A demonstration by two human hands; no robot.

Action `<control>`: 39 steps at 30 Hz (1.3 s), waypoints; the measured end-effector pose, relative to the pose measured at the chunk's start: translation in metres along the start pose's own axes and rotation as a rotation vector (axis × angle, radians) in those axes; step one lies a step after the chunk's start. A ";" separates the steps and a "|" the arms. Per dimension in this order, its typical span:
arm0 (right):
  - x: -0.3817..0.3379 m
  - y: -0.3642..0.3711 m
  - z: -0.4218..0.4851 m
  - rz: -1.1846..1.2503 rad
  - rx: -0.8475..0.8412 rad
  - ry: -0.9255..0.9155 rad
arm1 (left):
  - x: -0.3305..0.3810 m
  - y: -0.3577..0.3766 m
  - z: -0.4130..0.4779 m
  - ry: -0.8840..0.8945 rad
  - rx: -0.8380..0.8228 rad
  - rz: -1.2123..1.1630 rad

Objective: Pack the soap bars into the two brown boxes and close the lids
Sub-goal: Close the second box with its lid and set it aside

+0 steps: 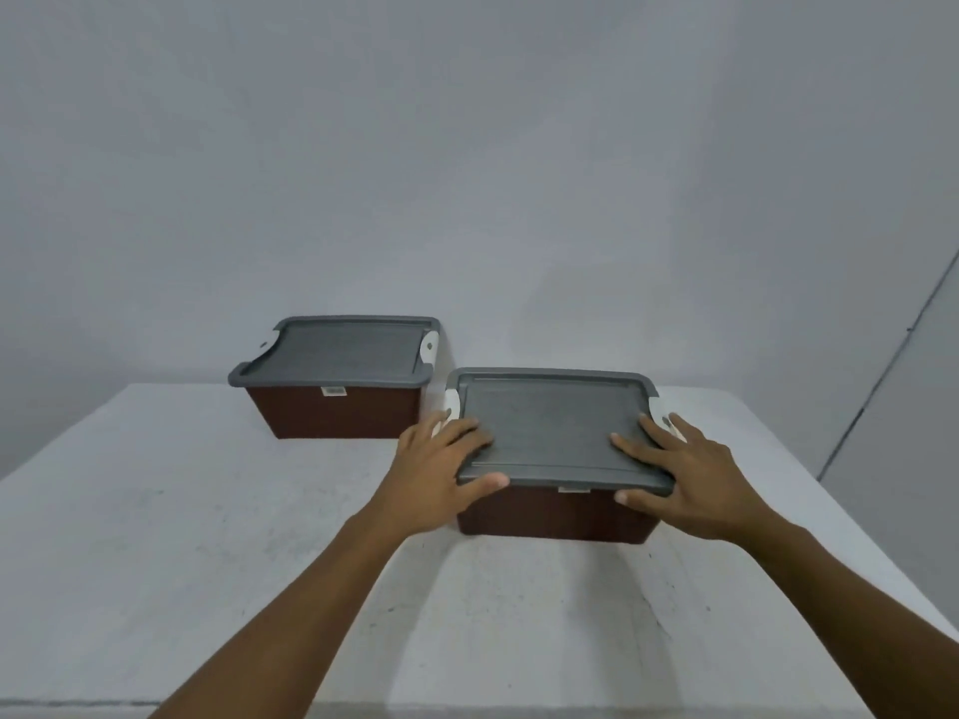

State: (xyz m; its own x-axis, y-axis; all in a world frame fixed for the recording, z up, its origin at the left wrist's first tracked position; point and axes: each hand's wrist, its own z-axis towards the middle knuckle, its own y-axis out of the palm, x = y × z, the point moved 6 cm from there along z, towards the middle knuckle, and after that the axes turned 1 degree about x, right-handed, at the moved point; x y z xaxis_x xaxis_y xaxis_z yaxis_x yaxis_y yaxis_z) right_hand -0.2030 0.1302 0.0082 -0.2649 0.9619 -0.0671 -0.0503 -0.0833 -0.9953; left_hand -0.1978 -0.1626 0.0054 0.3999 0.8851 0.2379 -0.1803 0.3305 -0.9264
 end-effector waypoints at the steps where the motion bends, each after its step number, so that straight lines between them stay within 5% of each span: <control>1: 0.000 0.001 0.003 -0.027 0.011 0.011 | -0.002 0.001 0.003 0.010 -0.003 0.055; 16: -0.022 0.009 0.122 -0.141 -0.040 -0.036 | -0.073 0.003 0.072 0.074 0.033 0.465; 25: -0.032 0.011 0.184 -0.197 0.009 -0.060 | -0.113 0.005 0.109 -0.059 0.005 0.431; 32: -0.024 0.016 0.201 -0.216 0.051 -0.069 | -0.120 0.007 0.118 0.070 0.106 0.415; 39: -0.030 0.016 0.194 -0.236 0.044 -0.004 | -0.122 0.006 0.117 -0.046 0.008 0.377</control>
State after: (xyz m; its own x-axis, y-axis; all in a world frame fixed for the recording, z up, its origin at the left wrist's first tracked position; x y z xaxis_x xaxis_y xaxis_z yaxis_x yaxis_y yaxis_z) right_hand -0.3824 0.0492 0.0076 -0.2448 0.9551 0.1671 -0.1534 0.1320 -0.9793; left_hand -0.3530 -0.2300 0.0049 0.2633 0.9588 -0.1065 -0.3147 -0.0190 -0.9490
